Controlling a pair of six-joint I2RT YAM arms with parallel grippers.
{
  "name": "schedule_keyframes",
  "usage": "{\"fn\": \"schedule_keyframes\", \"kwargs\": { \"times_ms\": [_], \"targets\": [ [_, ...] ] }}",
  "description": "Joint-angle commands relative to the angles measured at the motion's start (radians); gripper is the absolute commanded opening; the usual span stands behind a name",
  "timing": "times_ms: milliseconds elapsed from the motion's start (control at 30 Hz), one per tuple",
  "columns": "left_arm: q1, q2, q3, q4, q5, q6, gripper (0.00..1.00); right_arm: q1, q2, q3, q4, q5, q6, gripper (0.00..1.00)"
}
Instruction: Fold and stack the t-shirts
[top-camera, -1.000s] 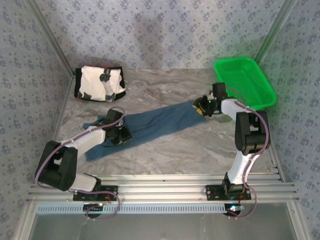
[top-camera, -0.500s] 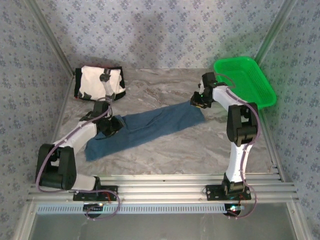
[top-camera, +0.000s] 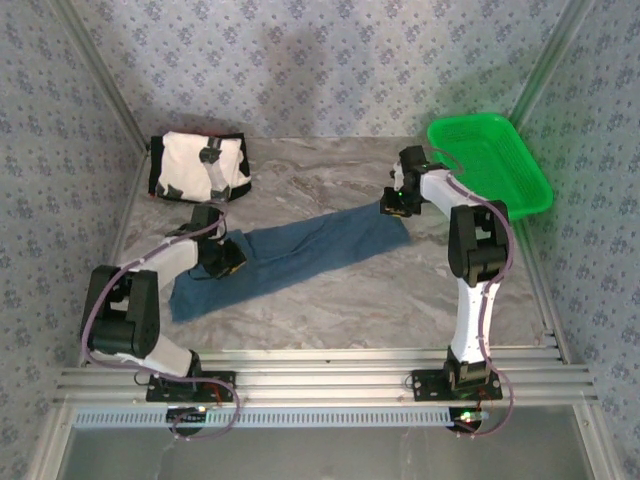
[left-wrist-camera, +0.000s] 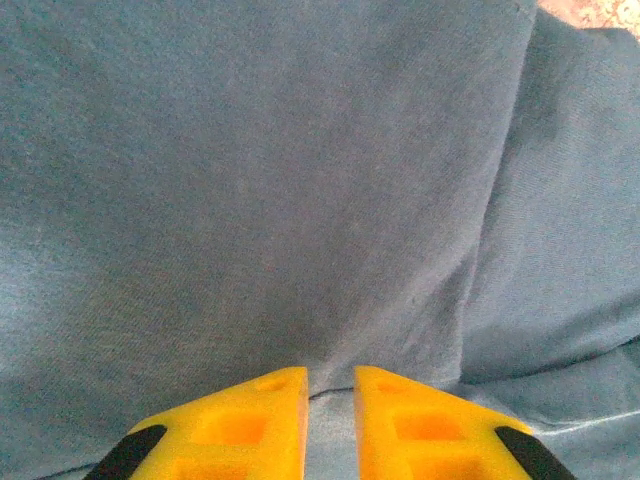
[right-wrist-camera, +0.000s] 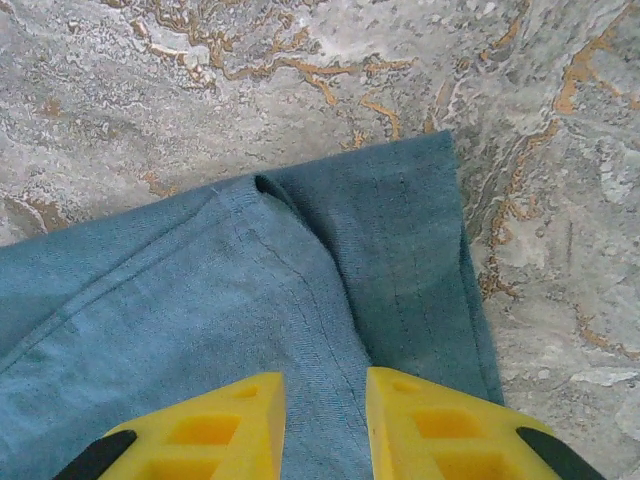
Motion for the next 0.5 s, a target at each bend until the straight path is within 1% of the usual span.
{"fn": "schedule_keyframes", "kwargs": {
  "times_ms": [0, 33, 300, 367, 467],
  "targets": [
    [0.010, 0.016, 0.025, 0.010, -0.005, 0.023, 0.19, 0.005, 0.015, -0.005, -0.023, 0.024, -0.032, 0.29],
    [0.012, 0.019, 0.025, 0.010, -0.005, 0.024, 0.19, 0.004, 0.016, -0.005, -0.024, 0.030, -0.034, 0.29],
    [0.034, 0.029, 0.008, 0.016, 0.000, 0.034, 0.19, 0.004, 0.011, -0.035, -0.021, 0.014, -0.031, 0.17],
    [0.040, 0.028, 0.006, 0.017, 0.002, 0.035, 0.19, 0.004, 0.009, -0.041, -0.017, 0.018, -0.032, 0.16],
    [0.045, 0.026, 0.003, 0.016, 0.006, 0.040, 0.19, 0.000, -0.002, -0.050, -0.011, 0.016, -0.032, 0.10]
  ]
}}
